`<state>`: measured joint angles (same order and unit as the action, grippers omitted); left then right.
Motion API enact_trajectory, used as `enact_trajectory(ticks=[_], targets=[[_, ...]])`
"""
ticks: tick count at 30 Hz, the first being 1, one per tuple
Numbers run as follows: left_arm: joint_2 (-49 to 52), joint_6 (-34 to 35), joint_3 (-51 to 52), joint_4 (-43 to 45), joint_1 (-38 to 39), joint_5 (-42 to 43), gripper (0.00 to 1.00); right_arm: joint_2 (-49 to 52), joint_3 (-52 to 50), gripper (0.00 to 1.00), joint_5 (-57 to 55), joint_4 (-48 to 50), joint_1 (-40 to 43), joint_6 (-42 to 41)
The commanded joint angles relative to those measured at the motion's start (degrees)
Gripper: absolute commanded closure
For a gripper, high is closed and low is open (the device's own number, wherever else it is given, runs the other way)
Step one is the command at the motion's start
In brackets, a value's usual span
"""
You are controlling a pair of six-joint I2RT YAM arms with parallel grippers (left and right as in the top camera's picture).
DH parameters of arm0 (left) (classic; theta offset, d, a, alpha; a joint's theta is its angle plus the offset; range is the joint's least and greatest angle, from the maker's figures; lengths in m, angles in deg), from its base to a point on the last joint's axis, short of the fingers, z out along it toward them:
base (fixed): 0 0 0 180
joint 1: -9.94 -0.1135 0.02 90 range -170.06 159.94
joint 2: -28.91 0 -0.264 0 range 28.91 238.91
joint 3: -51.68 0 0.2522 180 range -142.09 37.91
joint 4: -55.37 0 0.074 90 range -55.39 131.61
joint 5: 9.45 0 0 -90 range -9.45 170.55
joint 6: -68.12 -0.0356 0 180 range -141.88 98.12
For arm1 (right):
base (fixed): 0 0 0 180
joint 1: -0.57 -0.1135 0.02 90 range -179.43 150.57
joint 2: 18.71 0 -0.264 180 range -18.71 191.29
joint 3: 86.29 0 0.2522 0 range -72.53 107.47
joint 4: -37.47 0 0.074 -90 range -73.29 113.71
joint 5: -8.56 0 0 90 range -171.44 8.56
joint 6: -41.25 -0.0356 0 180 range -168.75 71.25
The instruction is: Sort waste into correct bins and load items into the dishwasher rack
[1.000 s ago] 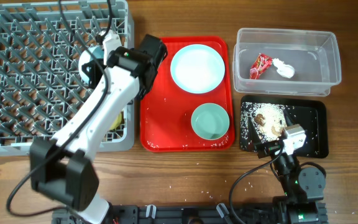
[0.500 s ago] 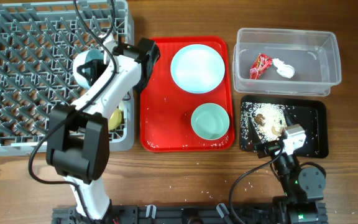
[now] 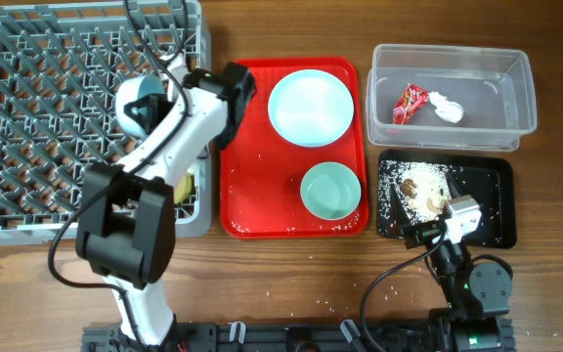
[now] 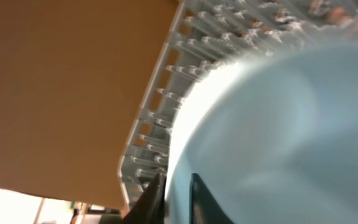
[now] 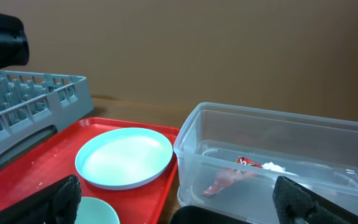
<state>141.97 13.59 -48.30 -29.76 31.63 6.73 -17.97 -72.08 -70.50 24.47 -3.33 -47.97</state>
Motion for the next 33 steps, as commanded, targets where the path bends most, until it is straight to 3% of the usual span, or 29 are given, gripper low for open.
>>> enact_trajectory(ticks=[1, 4, 5, 7, 8, 10, 14, 17, 20, 21, 27, 31, 33], targets=[[1.29, 1.42, 0.0, 1.31, 4.2, 6.8, 0.8, -0.46, -0.15, 0.0, 0.74, 0.26, 0.22, 0.68], [1.29, 1.44, 0.0, 1.55, 6.34, 8.57, 0.73, -0.46, -0.15, 0.0, 0.74, 0.26, 0.22, 0.68], [1.27, 1.44, -0.02, 1.53, 6.73, 10.4, 0.62, -0.46, -0.15, 0.0, 0.74, 0.26, 0.22, 0.68], [1.27, 1.44, -0.52, 1.22, 6.86, 13.51, 0.54, -0.46, -0.15, 0.0, 0.74, 0.26, 0.22, 0.68], [1.27, 1.44, -1.03, 0.81, 6.99, 15.43, 0.46, -0.46, -0.15, 0.0, 0.74, 0.26, 0.22, 0.68], [0.85, 0.96, -3.48, -0.66, 7.67, 21.92, 0.31, -0.46, -0.15, 0.0, 0.74, 0.26, 0.22, 0.7], [-1.73, 0.55, -10.88, -3.54, 11.41, 38.42, 0.23, -0.46, -0.15, 0.0, 0.74, 0.26, 0.22, 0.68], [-4.11, 0.57, -12.33, -1.42, 14.56, 51.8, 0.24, -0.46, -0.15, 0.0, 0.74, 0.26, 0.22, 0.66], [-3.85, -3.13, -11.43, 3.21, 17.14, 71.04, 0.41, -0.46, -0.15, 0.0, 0.74, 0.26, 0.22, 0.66], [-3.76, -5.27, -10.56, 4.79, 17.62, 75.14, 0.42, -0.46, -0.15, 0.0, 0.74, 0.26, 0.22, 0.7], [-3.76, -9.94, -0.7, 13.29, 18.27, 90.16, 0.45, -0.46, -0.15, 0.0, 0.74, 0.26, 0.22, 0.68], [-3.76, -9.55, 5.05, 16.26, 17.97, 89.02, 0.45, -0.46, -0.15, 0.0, 0.74, 0.26, 0.22, 0.66], [-3.74, -9.33, 7.34, 18.47, 17.94, 84.06, 0.52, -0.46, -0.15, 0.0, 0.74, 0.26, 0.22, 0.66]])
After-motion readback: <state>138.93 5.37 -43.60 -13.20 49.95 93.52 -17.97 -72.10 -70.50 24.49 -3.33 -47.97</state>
